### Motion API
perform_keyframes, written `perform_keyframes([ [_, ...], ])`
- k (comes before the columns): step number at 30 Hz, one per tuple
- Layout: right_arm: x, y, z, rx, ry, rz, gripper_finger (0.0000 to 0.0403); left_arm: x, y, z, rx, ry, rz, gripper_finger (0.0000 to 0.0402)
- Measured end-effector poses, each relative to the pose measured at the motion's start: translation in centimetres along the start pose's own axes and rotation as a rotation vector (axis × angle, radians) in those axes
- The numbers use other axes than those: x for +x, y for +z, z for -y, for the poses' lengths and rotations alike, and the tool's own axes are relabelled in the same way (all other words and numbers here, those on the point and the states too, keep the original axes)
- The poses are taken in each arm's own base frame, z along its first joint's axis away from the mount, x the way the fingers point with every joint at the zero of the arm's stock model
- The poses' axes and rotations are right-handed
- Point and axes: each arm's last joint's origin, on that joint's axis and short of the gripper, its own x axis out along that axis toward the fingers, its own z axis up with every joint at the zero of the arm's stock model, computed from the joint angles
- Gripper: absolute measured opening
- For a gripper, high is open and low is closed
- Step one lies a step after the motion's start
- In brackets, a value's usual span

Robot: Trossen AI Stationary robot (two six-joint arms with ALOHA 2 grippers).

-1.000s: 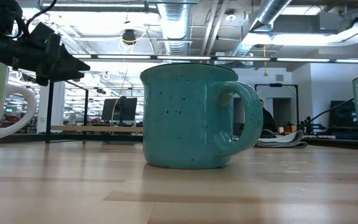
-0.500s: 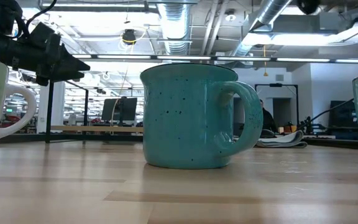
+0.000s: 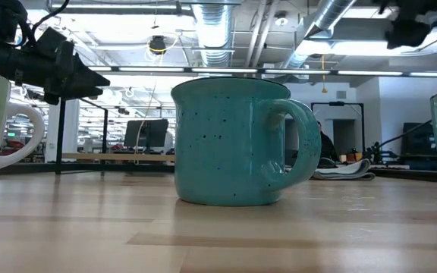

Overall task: Stack small to large cups/mugs on shelf
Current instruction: Put the white mug on the shelf

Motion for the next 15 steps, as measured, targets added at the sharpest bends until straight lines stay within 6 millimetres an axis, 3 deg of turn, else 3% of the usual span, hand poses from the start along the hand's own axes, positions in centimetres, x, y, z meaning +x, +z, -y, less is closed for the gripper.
perform_keyframes([
  [15, 5.5, 0.1, -4.3, -0.152, -0.078, -0.400, 0.0318, 0.0, 0.0, 0.0, 0.000, 0.000, -0.002, 0.0247],
])
